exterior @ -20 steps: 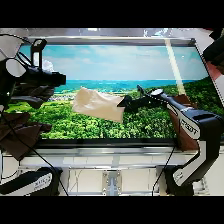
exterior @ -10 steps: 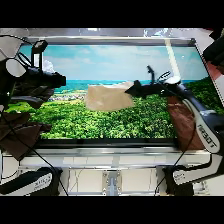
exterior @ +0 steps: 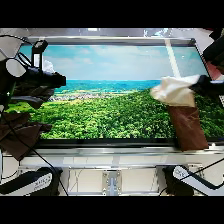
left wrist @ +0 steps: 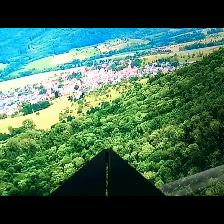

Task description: Fold the shirts.

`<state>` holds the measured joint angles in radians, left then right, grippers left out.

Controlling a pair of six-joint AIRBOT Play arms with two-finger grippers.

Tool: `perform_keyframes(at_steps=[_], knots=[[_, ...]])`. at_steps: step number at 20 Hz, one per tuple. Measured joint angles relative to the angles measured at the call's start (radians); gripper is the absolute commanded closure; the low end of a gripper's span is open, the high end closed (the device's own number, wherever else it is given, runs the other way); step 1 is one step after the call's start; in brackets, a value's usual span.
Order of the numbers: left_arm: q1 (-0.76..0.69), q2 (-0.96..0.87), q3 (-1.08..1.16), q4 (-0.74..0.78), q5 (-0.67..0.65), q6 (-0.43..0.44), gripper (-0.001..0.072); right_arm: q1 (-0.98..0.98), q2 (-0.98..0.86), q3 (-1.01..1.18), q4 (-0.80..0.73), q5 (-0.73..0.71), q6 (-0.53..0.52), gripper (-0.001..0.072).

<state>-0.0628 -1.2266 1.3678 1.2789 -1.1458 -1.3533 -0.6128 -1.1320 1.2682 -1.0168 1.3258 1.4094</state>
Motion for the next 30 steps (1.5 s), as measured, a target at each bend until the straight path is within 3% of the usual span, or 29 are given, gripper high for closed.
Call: perform_keyframes(at_steps=[7,8,10,11,15,16,17,18,23,30], knots=[[0.0,0.0,0.0,0.0,0.0,0.0,0.0696,-0.381,0.162,-0.208,-0.24,0.121,-0.034,0.0697],[0.0,0.0,0.0,0.0,0.0,0.0,0.0695,-0.4,0.171,-0.259,-0.253,0.127,-0.046,0.0621],[0.0,0.0,0.0,0.0,0.0,0.0,0.0696,-0.425,0.18,-0.346,-0.277,0.14,-0.063,0.0213],[0.0,0.0,0.0,0.0,0.0,0.0,0.0695,-0.433,0.184,-0.37,-0.283,0.141,-0.067,0.0185],[0.0,0.0,0.0,-0.001,0.0,0.0,0.0695,-0.447,0.192,-0.311,-0.264,0.198,-0.051,0.0204],[0.0,0.0,0.0,-0.001,0.0,0.0,0.0695,-0.448,0.193,-0.263,-0.239,0.212,-0.04,0.0302],[0.0,0.0,0.0,-0.001,0.0,0.0,0.0695,-0.449,0.193,-0.206,-0.193,0.22,-0.029,0.0532],[0.0,0.0,0.0,-0.001,0.0,0.0,0.0695,-0.447,0.194,-0.157,-0.129,0.224,-0.023,0.0685],[0.0,0.0,0.0,-0.001,0.0,0.0,0.0695,-0.311,0.194,-0.009,0.24,0.226,-0.105,0.0699],[0.0,0.0,0.0,-0.001,-0.003,-0.001,0.0695,-0.029,0.192,0.025,0.3,0.2,-0.164,0.0699]])
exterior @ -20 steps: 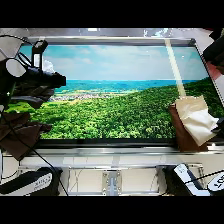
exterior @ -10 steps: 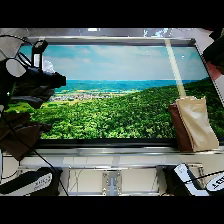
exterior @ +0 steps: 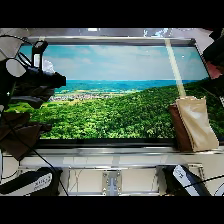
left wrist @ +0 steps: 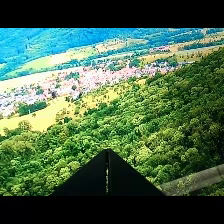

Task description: Fold the shirts.

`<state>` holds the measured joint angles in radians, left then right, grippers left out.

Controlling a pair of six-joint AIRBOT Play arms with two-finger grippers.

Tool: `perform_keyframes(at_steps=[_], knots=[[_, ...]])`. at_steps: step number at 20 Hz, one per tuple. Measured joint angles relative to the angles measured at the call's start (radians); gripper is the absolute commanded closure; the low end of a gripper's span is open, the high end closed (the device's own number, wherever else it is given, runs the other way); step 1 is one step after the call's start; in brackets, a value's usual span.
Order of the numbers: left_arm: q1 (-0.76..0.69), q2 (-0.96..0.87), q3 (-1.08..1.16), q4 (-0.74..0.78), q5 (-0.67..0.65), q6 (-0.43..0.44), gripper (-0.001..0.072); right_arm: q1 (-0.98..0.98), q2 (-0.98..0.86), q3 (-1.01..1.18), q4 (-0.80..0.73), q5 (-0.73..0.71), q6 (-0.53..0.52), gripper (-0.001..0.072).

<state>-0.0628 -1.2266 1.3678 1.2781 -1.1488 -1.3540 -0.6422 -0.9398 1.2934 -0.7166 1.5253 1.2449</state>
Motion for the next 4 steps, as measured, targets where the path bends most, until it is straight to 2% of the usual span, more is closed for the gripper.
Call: perform_keyframes(at_steps=[4], knots=[[0.0,0.0,0.0,0.0,0.0,0.0,0.0695,0.064,0.0,0.003,-0.013,-0.001,-0.006,0.0698]])
